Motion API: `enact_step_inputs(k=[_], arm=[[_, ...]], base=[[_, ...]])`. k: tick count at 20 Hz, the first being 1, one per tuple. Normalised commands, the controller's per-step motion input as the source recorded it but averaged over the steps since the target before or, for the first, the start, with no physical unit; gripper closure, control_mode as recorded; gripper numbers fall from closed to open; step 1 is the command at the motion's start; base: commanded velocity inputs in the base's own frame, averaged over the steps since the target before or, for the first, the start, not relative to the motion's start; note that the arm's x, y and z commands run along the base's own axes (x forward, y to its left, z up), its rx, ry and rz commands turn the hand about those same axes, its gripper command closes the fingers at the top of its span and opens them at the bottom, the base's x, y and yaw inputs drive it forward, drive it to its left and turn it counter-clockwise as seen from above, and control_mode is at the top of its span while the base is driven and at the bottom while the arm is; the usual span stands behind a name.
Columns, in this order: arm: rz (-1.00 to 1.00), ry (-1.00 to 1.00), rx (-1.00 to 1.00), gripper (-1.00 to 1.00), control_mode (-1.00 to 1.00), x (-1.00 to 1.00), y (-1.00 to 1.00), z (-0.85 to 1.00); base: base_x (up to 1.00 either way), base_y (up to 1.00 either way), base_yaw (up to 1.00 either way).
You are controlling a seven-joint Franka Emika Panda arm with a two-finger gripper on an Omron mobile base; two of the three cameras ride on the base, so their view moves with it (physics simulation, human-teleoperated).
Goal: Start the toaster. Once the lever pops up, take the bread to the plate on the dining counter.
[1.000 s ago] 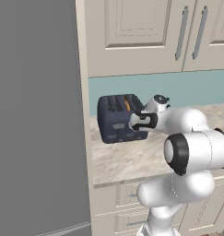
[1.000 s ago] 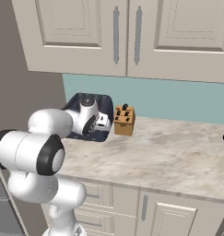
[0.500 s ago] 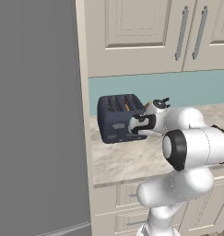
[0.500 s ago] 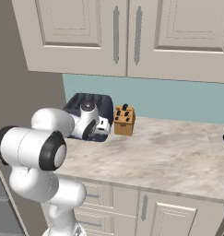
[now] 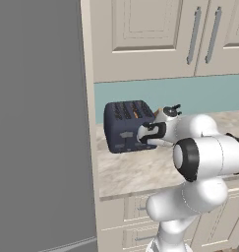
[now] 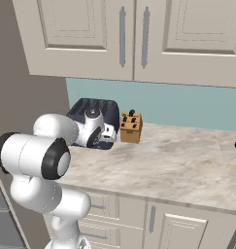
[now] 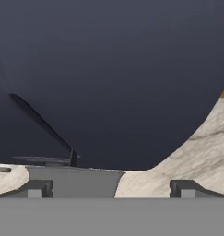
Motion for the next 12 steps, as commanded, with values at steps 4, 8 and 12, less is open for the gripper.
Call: enact_step_inputs(k=[4, 8, 12], arm=[[0.00, -0.02, 0.00, -1.00, -1.00, -0.03, 0.00, 0.10], [0.01, -0.08, 0.00, -1.00, -1.00, -0.04, 0.00, 0.28], [0.00, -0.07, 0.00, -1.00, -1.00, 0.00, 0.00, 0.32]], base=[[0.00, 0.00, 0.00], [0.00, 0.00, 0.00], [0.00, 0.00, 0.00]])
